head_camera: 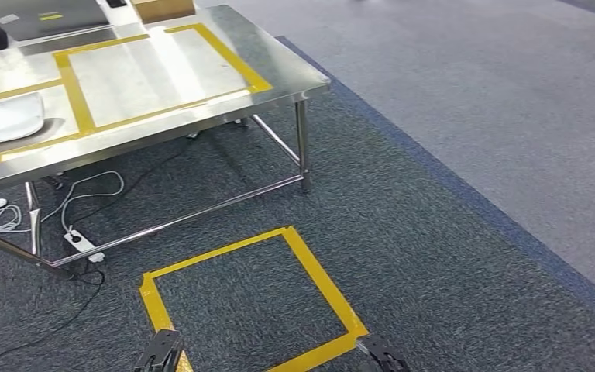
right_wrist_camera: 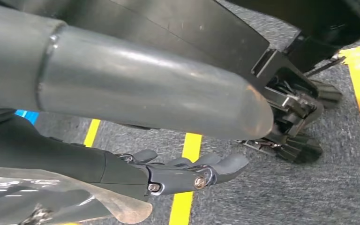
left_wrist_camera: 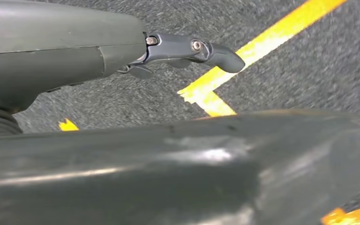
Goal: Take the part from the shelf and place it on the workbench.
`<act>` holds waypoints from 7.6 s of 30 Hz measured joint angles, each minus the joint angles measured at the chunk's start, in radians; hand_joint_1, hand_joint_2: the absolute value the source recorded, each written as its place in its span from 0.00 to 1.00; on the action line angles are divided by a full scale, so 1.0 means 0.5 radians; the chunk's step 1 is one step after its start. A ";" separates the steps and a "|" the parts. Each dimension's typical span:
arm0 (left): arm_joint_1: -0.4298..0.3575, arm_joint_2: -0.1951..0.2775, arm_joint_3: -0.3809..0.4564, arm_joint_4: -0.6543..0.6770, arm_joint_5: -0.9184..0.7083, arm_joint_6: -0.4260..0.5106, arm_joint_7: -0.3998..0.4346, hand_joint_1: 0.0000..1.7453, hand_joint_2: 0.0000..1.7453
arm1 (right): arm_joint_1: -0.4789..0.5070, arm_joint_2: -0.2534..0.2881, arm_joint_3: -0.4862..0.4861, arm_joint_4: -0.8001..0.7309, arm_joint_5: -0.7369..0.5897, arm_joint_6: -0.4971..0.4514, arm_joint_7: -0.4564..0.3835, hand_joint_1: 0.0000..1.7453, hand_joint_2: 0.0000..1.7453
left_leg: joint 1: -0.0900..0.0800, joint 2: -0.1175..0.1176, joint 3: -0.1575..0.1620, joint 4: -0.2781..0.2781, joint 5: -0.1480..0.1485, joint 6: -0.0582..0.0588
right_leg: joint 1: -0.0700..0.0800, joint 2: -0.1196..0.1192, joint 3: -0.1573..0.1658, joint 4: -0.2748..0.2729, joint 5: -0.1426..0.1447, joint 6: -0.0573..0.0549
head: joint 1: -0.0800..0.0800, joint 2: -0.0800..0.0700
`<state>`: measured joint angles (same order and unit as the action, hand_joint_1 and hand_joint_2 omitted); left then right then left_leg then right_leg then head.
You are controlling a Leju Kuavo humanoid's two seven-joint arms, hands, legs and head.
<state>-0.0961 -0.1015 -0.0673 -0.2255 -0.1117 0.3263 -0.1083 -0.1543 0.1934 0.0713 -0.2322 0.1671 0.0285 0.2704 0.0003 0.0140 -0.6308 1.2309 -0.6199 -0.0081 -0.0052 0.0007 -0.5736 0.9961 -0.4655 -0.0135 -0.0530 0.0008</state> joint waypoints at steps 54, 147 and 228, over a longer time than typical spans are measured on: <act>0.004 -0.002 -0.009 0.012 -0.016 0.016 0.024 0.00 0.00 | -0.007 0.006 0.001 0.005 0.002 -0.002 0.003 0.00 0.00 | 0.001 0.192 0.224 -0.466 0.237 0.028 | -0.003 -0.153 -0.025 0.034 -0.019 0.089 | 0.014 0.000; 0.005 -0.019 -0.010 0.025 -0.035 0.000 0.032 0.00 0.00 | -0.025 0.011 0.008 0.011 0.025 -0.010 0.015 0.00 0.00 | 0.006 0.195 0.197 -0.464 0.255 0.000 | -0.008 -0.110 -0.033 0.039 -0.022 0.071 | 0.020 0.000; 0.005 -0.008 -0.009 0.027 -0.022 -0.008 0.033 0.00 0.00 | -0.043 0.009 0.102 0.014 0.068 0.012 0.014 0.00 0.00 | 0.007 -0.027 0.103 -0.455 0.313 0.070 | -0.008 0.010 -0.054 0.265 -0.245 0.080 | 0.030 0.000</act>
<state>-0.0937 -0.1057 -0.0717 -0.2121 -0.1228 0.3223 -0.0918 -0.1757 0.1980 0.1224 -0.2255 0.2010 0.0346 0.2774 0.0037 0.0008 -0.5791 1.0033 -0.4631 0.0271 -0.0093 0.0056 -0.6006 1.1286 -0.5881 0.0263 -0.0378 0.0008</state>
